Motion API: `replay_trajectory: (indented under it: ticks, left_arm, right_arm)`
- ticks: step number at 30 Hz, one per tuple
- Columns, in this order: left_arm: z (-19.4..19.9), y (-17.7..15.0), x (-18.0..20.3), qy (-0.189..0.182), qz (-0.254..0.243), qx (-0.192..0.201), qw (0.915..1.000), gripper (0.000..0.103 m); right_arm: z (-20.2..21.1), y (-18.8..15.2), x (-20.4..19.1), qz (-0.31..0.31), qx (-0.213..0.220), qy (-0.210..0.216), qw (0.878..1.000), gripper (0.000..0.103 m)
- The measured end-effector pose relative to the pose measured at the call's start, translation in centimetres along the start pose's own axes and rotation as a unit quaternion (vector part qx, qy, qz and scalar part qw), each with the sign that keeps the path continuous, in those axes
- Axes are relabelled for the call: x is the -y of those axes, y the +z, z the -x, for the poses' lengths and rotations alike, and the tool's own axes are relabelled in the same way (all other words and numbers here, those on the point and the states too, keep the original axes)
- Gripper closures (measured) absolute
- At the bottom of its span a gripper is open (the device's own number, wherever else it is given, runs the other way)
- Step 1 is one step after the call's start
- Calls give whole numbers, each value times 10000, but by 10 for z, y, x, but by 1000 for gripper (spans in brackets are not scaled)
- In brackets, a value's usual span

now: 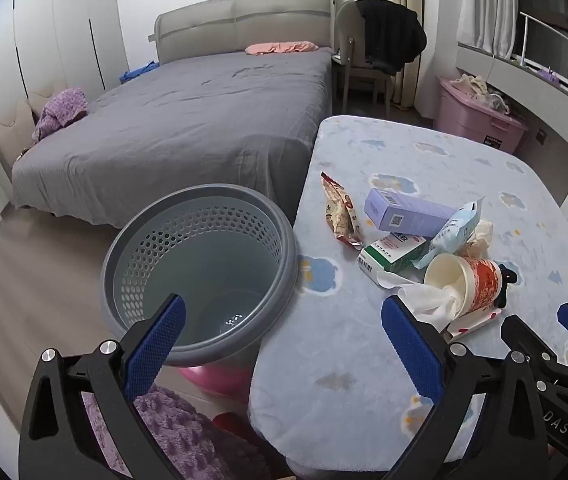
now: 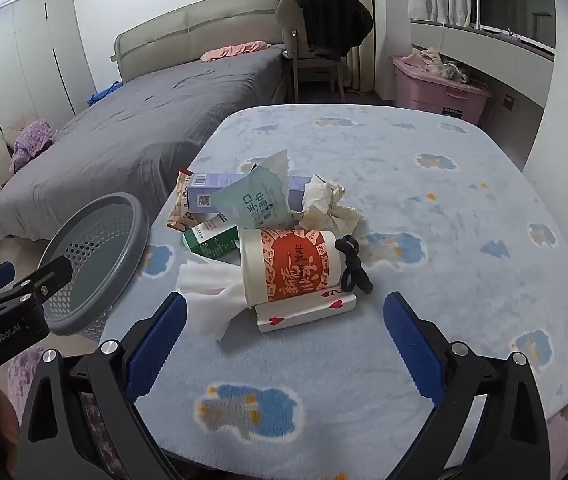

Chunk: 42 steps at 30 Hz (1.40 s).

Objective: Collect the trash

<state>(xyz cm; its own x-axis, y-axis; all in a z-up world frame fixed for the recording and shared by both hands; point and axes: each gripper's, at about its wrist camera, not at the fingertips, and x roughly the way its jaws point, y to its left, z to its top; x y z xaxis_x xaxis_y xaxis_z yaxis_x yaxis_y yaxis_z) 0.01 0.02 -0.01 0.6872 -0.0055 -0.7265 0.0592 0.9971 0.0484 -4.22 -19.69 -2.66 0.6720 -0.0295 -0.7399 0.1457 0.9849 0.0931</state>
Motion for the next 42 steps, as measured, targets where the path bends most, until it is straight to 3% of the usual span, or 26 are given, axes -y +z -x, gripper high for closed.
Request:
replay_trajectory:
  ticks: [42]
  left_arm:
    - [16, -2, -2, 41, -75, 73, 9999, 6]
  right_arm:
    - [21, -1, -3, -13, 150, 32, 9999, 9]
